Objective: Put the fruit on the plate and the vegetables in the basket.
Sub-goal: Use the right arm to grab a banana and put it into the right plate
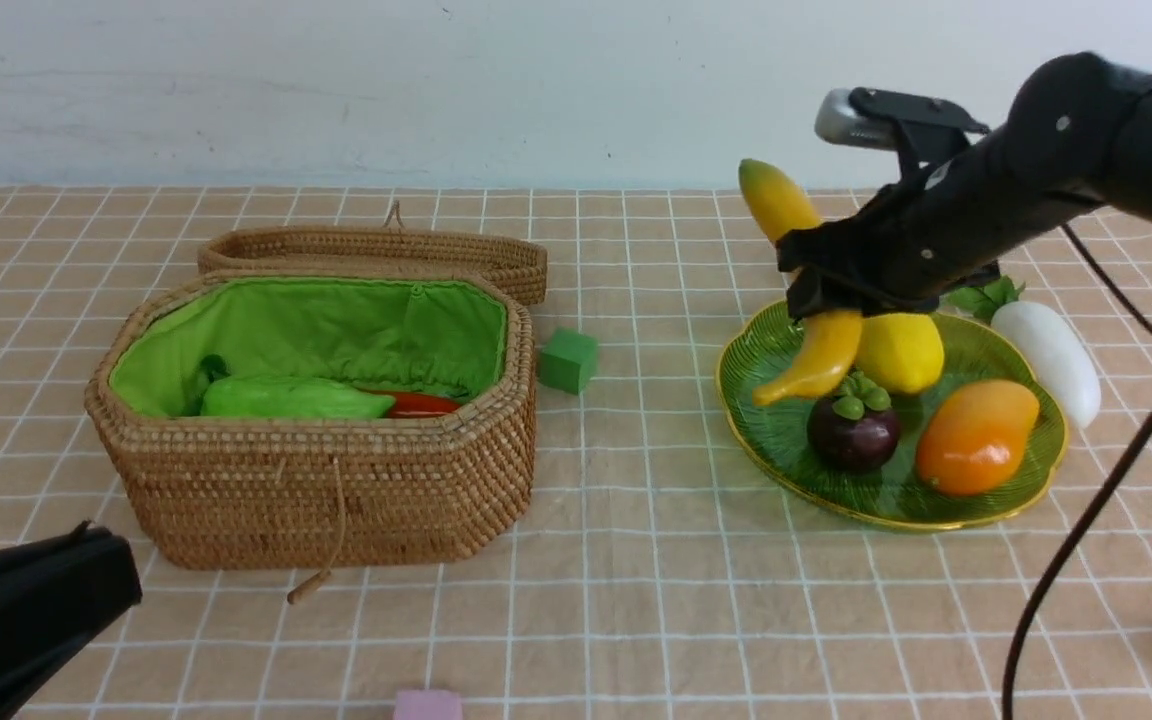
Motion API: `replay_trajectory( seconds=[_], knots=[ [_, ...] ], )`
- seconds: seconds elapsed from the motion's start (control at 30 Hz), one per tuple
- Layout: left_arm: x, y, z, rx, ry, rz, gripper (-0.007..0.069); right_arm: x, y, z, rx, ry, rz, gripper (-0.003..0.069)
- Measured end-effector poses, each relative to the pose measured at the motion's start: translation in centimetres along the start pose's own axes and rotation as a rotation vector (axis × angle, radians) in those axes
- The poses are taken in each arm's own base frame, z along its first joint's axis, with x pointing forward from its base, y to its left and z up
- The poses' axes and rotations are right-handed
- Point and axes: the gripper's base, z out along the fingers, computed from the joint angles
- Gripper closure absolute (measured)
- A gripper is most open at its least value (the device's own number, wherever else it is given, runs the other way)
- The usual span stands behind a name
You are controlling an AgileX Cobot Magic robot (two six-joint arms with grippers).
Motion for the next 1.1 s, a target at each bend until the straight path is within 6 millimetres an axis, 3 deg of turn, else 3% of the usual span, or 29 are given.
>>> replay_trajectory(
  seconds=[0.17, 0.33, 0.47, 0.5, 0.57, 0.6, 0.67, 0.77, 0.93, 1.03, 1.1],
  knots=[
    [0.2, 0.0, 0.0, -0.003, 0.024, 0.000, 0.0624, 0.4, -0.6, 1.5, 0.010, 0.016, 0.168, 0.0345],
    [0.2, 0.0, 0.0, -0.003, 0.025, 0.000, 0.0624, 0.5, -1.4, 1.3, 0.028, 0.046, 0.182, 0.0345],
    [0.2, 0.0, 0.0, -0.003, 0.025, 0.000, 0.0624, 0.2, -2.4, -0.4, 0.045, 0.071, 0.151, 0.0345],
    [0.2, 0.0, 0.0, -0.003, 0.025, 0.000, 0.0624, -0.1, -2.9, -2.1, 0.060, 0.080, 0.141, 0.0345],
    [0.2, 0.0, 0.0, -0.003, 0.025, 0.000, 0.0624, -0.2, -3.4, -3.0, 0.074, 0.081, 0.147, 0.0345],
    [0.2, 0.0, 0.0, -0.003, 0.025, 0.000, 0.0624, -0.2, -4.8, -4.4, 0.113, 0.111, 0.205, 0.0345],
    [0.2, 0.0, 0.0, -0.003, 0.024, 0.000, 0.0624, -0.1, -5.7, -4.7, 0.140, 0.130, 0.239, 0.0345],
    [0.2, 0.0, 0.0, -0.003, 0.023, 0.000, 0.0624, 0.4, -7.5, -3.8, 0.193, 0.177, 0.298, 0.0345],
    [0.1, 0.0, 0.0, -0.001, 0.009, 0.000, 0.0624, 1.1, -7.9, -1.5, 0.183, 0.212, 0.338, 0.0345],
    [0.0, 0.0, 0.0, 0.000, 0.001, 0.000, 0.0624, 1.2, -7.9, -1.2, 0.178, 0.218, 0.346, 0.0343],
    [0.0, 0.0, 0.0, 0.000, 0.000, 0.000, 0.0624, 1.2, -7.9, -1.1, 0.175, 0.211, 0.349, 0.0290]
  ],
)
